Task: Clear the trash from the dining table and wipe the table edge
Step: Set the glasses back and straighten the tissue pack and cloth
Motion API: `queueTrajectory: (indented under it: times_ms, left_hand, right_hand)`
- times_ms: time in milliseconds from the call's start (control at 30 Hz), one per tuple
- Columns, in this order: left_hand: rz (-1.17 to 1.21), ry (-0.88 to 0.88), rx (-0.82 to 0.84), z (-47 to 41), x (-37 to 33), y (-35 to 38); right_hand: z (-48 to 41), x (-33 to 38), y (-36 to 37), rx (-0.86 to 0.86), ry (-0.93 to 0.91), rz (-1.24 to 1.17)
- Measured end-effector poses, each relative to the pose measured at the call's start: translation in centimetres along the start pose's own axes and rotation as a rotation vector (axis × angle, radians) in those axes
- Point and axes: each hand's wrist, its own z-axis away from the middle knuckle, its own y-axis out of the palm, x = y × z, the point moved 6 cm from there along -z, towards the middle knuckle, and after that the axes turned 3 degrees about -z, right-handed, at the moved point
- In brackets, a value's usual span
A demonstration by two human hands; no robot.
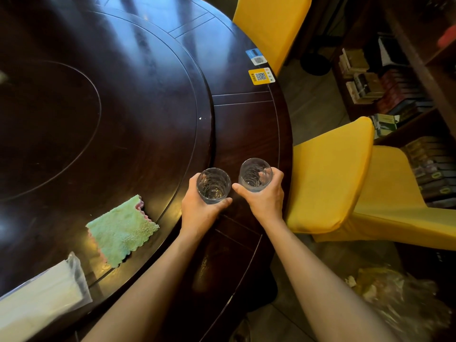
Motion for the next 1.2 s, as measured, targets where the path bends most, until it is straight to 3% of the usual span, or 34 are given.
queueTrajectory:
  times_ms: [467,633,833,1200]
  left_hand:
    - [-0.036,0.030,0.015,0.7,-1.4,-0.8]
    - [-0.171,0.080,-0.020,2.3,-3.3,-2.1]
    - [-0.420,0.180,-0.059,6.4,-6.5,-4.3]
    - [-0.395,0.112,-0.217,15.7,-10.5,-8.3]
  right_hand:
    - [1.7,1.3,-1.9,0.110,-0.015,0.093]
    - [2.5,3.5,-3.9,0.112,-0.074,0.149]
    - [4.5,6.5,-6.6,0.213,-0.101,0.247]
    - [9.3,12.6,-11.0,0.291,-0.269,0.313]
